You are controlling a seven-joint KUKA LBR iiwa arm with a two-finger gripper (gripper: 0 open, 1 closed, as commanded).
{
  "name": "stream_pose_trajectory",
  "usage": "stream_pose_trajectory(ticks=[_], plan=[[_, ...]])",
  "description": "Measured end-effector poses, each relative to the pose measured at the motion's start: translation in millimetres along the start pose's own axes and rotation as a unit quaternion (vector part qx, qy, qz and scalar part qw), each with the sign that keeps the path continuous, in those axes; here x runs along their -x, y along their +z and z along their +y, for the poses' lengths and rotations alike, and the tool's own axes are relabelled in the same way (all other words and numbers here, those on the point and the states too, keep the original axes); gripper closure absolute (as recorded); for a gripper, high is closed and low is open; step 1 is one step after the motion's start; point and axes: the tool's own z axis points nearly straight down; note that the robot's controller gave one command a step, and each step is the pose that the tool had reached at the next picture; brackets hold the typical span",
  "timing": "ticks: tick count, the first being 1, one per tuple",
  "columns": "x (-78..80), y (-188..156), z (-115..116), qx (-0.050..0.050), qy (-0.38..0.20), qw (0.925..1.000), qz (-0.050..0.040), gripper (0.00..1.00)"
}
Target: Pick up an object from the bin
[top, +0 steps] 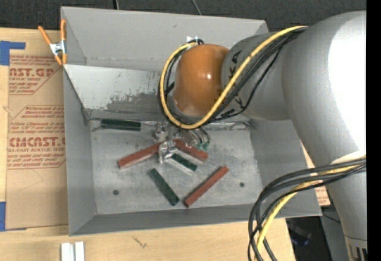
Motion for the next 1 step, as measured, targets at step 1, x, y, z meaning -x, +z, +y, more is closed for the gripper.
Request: stream_pose_trajectory(ticks=[1], plan=[[0.0,0.0,0.0,0.0,0.0,1.0,0.0,1.0]])
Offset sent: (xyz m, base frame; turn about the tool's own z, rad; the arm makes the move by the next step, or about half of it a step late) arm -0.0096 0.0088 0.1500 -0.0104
